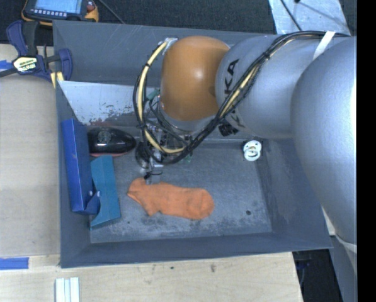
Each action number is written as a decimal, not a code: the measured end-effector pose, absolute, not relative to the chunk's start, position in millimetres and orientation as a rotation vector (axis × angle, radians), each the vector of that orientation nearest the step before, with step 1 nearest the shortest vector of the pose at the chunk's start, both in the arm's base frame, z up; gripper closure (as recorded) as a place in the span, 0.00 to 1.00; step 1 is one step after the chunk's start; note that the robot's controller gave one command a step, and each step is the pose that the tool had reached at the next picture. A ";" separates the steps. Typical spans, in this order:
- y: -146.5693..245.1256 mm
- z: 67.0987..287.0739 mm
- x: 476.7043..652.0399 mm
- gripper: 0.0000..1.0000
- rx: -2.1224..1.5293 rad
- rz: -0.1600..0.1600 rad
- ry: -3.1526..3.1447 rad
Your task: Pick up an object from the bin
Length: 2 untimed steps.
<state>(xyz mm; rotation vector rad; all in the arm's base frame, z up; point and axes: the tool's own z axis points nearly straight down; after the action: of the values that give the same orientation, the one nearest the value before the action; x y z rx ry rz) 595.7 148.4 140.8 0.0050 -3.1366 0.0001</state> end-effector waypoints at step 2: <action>143.7 118.7 610.8 0.00 0.099 -0.002 -3.148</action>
Offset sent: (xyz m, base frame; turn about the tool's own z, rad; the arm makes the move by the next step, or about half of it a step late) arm 0.0268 -0.0119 -0.0635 -0.1305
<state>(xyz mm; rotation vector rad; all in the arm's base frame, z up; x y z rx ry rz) 610.8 143.7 118.7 0.0988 -3.1476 -0.0025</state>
